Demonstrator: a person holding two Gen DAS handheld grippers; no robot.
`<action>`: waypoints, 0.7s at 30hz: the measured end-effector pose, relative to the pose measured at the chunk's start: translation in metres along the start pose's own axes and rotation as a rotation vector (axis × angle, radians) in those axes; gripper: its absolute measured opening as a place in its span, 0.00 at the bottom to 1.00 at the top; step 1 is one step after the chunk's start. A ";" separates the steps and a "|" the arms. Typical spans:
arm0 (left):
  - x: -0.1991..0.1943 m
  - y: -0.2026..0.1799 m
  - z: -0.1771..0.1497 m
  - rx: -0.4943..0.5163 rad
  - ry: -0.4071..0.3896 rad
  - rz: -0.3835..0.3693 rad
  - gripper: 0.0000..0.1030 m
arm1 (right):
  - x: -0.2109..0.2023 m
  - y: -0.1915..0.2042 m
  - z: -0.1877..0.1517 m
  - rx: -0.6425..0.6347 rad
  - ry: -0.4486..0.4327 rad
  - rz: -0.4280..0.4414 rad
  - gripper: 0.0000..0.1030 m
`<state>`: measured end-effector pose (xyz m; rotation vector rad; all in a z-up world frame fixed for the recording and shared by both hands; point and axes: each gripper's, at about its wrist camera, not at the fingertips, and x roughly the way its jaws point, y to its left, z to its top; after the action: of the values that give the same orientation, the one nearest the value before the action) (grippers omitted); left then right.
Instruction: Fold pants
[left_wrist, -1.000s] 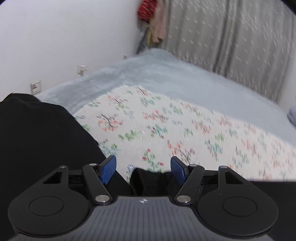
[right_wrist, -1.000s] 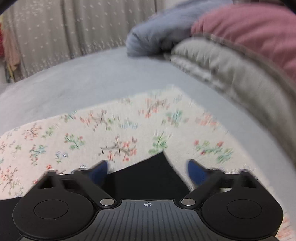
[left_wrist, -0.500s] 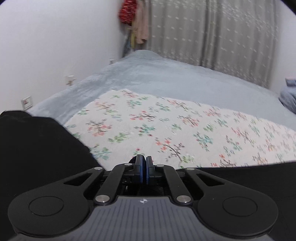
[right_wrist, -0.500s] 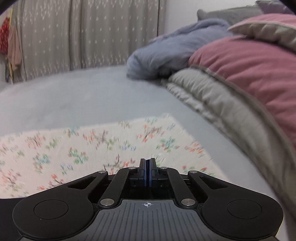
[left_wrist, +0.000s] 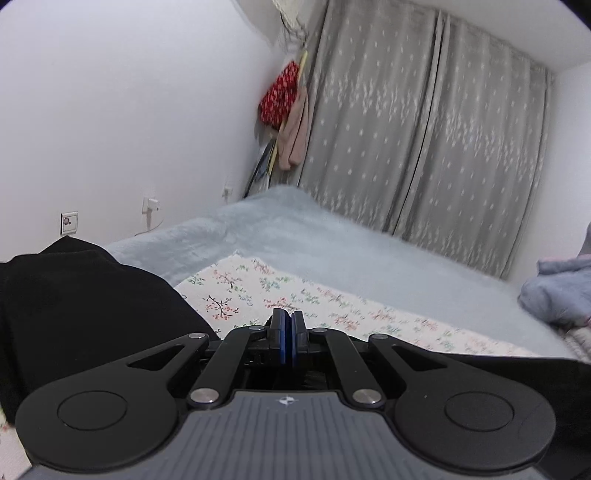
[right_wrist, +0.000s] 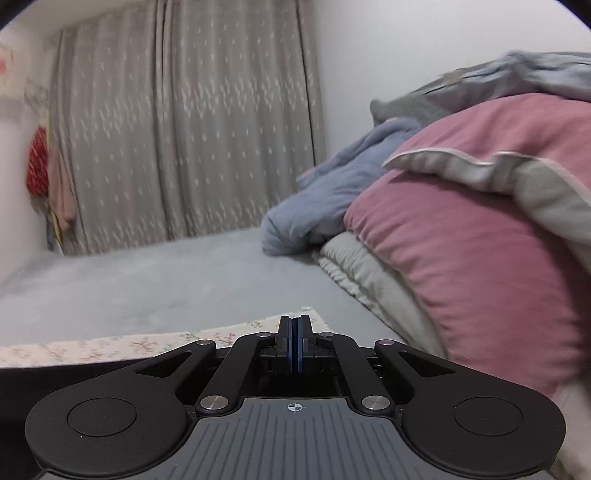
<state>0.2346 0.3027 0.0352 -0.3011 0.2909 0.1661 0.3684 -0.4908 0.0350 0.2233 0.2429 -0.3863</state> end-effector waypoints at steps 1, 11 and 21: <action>-0.007 0.003 -0.001 -0.020 -0.011 -0.017 0.19 | -0.017 -0.010 -0.005 0.011 0.000 0.002 0.02; -0.053 0.032 -0.044 0.051 0.132 -0.062 0.20 | -0.129 -0.076 -0.092 -0.051 0.242 0.033 0.02; -0.070 0.087 -0.054 -0.207 0.262 -0.012 0.42 | -0.173 -0.077 -0.143 -0.162 0.467 -0.008 0.25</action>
<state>0.1372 0.3599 -0.0161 -0.5311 0.5333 0.1451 0.1557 -0.4635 -0.0660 0.1507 0.7317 -0.3162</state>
